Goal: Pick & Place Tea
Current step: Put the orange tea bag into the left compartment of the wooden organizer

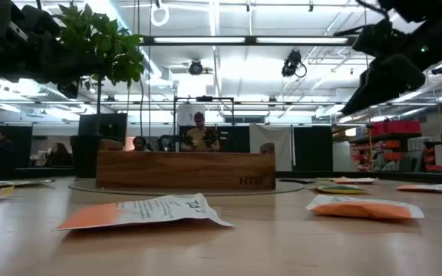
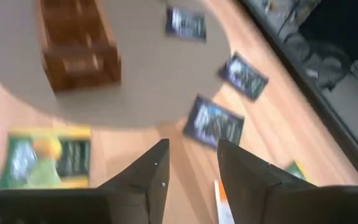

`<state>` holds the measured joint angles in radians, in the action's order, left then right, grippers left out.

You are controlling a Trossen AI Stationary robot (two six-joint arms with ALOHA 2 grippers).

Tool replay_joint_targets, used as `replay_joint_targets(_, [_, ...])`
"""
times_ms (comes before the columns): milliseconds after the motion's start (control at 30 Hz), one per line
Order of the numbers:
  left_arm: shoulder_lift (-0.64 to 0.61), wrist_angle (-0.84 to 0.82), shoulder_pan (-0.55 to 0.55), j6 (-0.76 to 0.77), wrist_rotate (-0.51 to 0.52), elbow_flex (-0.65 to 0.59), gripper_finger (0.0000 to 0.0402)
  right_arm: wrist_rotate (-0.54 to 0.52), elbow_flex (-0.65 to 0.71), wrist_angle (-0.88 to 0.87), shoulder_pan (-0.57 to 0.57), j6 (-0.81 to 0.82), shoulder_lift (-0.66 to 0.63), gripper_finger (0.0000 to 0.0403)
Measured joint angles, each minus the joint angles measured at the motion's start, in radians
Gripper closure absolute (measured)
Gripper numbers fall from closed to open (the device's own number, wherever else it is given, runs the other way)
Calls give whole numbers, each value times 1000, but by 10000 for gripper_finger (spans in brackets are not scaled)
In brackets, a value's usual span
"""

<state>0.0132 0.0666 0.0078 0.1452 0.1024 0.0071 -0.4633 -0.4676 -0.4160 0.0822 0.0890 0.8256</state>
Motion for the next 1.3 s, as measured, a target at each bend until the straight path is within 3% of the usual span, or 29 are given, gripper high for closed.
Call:
replay_joint_targets(167, [0,-1,0,-1,0,0,376,0,-43,-125,0,45,104,259])
replay_joint_targets(700, [0,0,0,0,1,0,376,-19,-57,-134,1,61,431,259])
replay_joint_targets(933, [0,1,0,0,1,0,376,-104,-84,-171,-14,113,464,259])
replay_joint_targets(1300, [0,5,0,0,1,0,376,-9,-247,-335,-83,94,495,259])
